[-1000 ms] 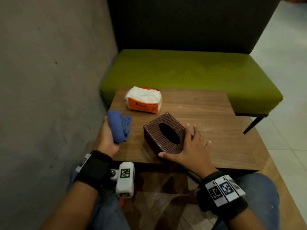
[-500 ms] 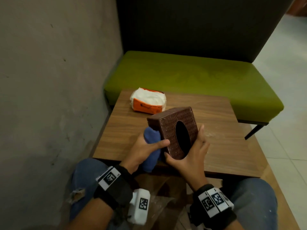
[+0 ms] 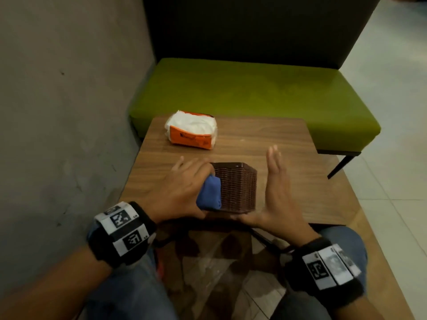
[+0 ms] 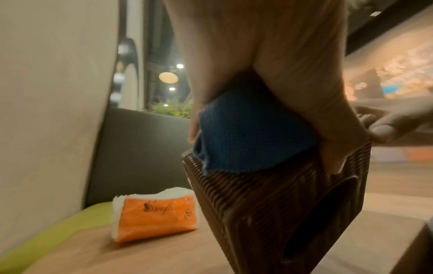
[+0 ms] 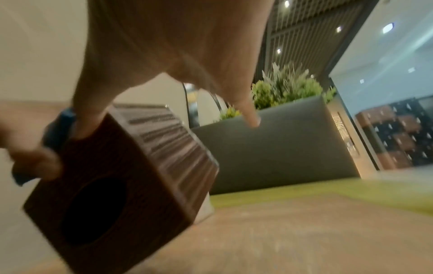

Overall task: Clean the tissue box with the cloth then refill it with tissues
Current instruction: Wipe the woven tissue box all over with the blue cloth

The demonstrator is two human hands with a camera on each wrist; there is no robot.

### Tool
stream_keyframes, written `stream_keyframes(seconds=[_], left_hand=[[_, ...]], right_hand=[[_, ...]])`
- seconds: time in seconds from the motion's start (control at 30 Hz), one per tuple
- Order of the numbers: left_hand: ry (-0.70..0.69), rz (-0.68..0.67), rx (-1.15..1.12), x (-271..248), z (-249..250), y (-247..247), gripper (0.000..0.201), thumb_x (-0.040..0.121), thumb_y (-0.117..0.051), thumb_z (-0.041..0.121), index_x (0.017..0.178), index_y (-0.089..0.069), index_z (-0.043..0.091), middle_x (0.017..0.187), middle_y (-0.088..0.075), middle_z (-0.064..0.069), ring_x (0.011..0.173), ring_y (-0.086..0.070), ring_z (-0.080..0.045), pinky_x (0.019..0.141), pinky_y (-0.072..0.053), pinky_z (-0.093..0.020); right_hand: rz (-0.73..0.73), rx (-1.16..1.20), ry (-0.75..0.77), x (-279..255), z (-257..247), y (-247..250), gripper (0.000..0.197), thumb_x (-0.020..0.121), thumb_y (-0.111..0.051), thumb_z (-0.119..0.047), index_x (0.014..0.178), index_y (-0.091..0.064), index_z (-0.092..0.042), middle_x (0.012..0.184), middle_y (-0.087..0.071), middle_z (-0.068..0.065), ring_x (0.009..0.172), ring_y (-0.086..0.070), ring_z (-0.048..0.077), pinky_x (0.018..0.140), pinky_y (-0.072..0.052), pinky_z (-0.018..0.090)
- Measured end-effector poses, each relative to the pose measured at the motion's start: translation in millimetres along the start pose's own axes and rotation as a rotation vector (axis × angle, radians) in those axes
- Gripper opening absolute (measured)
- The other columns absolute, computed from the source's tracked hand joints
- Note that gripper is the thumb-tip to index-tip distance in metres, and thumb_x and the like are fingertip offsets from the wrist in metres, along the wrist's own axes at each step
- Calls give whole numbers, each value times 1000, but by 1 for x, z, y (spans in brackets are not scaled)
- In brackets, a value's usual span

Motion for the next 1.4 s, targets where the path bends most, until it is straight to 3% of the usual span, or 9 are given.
stream_keyframes(seconds=[0.07,0.2,0.37,0.53,0.7,0.8,0.9,1.07,1.4], left_hand=[[-44,-128,50,8,2,-24,80,51,-83,43,116,-48,13,114,-62,-11,106,-56,-29,96,-41,-44],[887,137,-77,-10,-73,-18,28,89,-52,24,102,-70,8,103,-72,-9,95,-68,-17,82,-53,-31],[334,442,-775,12,-31,22,75,74,-61,51,128,-32,6,124,-37,-6,106,-44,7,93,-37,-6],[286,524,-328,30,32,29,63,83,-57,55,126,-41,12,117,-45,-10,100,-49,-18,79,-45,-25],[-36,318,-64,14,75,-11,54,88,-52,55,134,-51,29,120,-54,-8,103,-49,-23,84,-43,-39],[50,371,-104,5,47,-3,46,85,-54,53,126,-58,32,98,-54,-2,92,-51,-20,77,-38,-38],[266,507,-202,13,17,14,33,84,-60,46,106,-68,23,92,-52,-5,92,-50,-24,77,-41,-42],[-19,402,-335,3,71,2,35,85,-63,33,114,-63,15,142,-46,-8,135,-38,-28,107,-34,-51],[23,454,-334,4,73,3,43,84,-62,20,127,-58,26,134,-54,-5,123,-50,-19,103,-40,-44]], right_hand=[[-168,94,65,7,-3,-10,135,52,-78,-60,152,1,-14,157,-13,6,146,-18,23,119,-23,44],[-142,238,-56,-1,13,-18,110,50,-85,-44,139,-25,-22,130,-39,-4,120,-44,9,101,-45,30],[4,277,-154,-8,21,-19,109,48,-82,-47,137,-29,-13,128,-43,0,121,-45,16,98,-41,21],[91,277,-174,-6,8,-21,95,57,-87,-39,132,-37,-10,125,-48,7,116,-50,21,95,-47,38],[77,62,-133,-13,4,-20,68,71,-62,-42,131,-45,-15,123,-63,17,112,-51,15,100,-37,21],[57,320,-198,-29,12,-28,93,49,-76,-54,128,-28,-39,129,-50,1,112,-52,0,92,-39,6],[142,336,-159,-32,2,-19,98,51,-85,-46,131,-35,-20,127,-46,3,114,-50,11,93,-42,17],[75,333,-238,-29,6,-22,92,51,-74,-56,130,-46,-18,124,-53,-4,105,-53,-2,86,-42,3],[160,241,-111,-31,-19,-13,79,70,-73,-46,134,-42,-9,126,-49,5,116,-50,16,97,-40,12]])
Point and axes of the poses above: each hand's wrist, its own x-axis towards the middle knuckle, its own y-axis out of the back of the hand, z = x × y, the point moved 10 cm from there along x, towards the middle knuckle
